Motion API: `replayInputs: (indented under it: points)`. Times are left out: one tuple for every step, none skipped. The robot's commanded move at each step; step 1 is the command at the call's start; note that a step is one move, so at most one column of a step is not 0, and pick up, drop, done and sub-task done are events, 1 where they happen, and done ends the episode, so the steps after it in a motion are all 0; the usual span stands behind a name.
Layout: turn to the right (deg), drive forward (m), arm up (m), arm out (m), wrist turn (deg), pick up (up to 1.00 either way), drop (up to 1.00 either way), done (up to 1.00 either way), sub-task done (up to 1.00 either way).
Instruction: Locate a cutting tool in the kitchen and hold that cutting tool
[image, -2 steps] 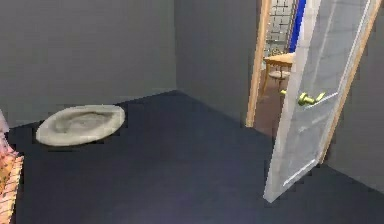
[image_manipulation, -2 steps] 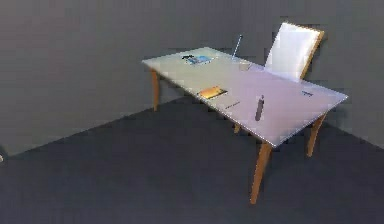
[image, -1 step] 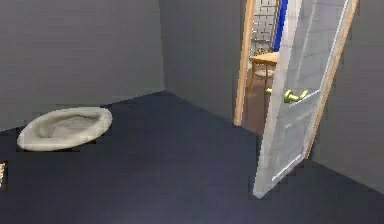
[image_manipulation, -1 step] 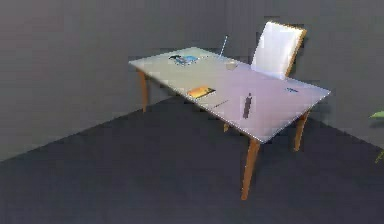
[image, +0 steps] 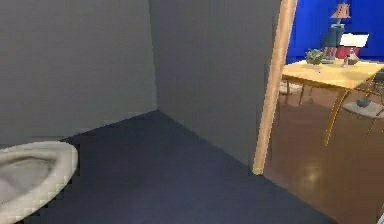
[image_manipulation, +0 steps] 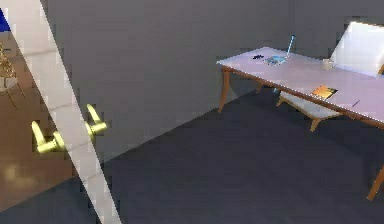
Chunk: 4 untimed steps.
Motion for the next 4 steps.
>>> replayInputs:
  points:
    - [0.0, 0.50, 0.00, 0.00, 0.0, 0.00, 0.00, 0.00, 0.00]
    - [42.0, 0.00, 0.00, 0.00, 0.0, 0.00, 0.00, 0.00, 0.00]
    - [0.0, 1.00, 0.00, 0.00, 0.0, 0.00, 0.00, 0.00, 0.00]
    - [9.0, 0.00, 0.00, 0.00, 0.0, 0.00, 0.00, 0.00, 0.00]
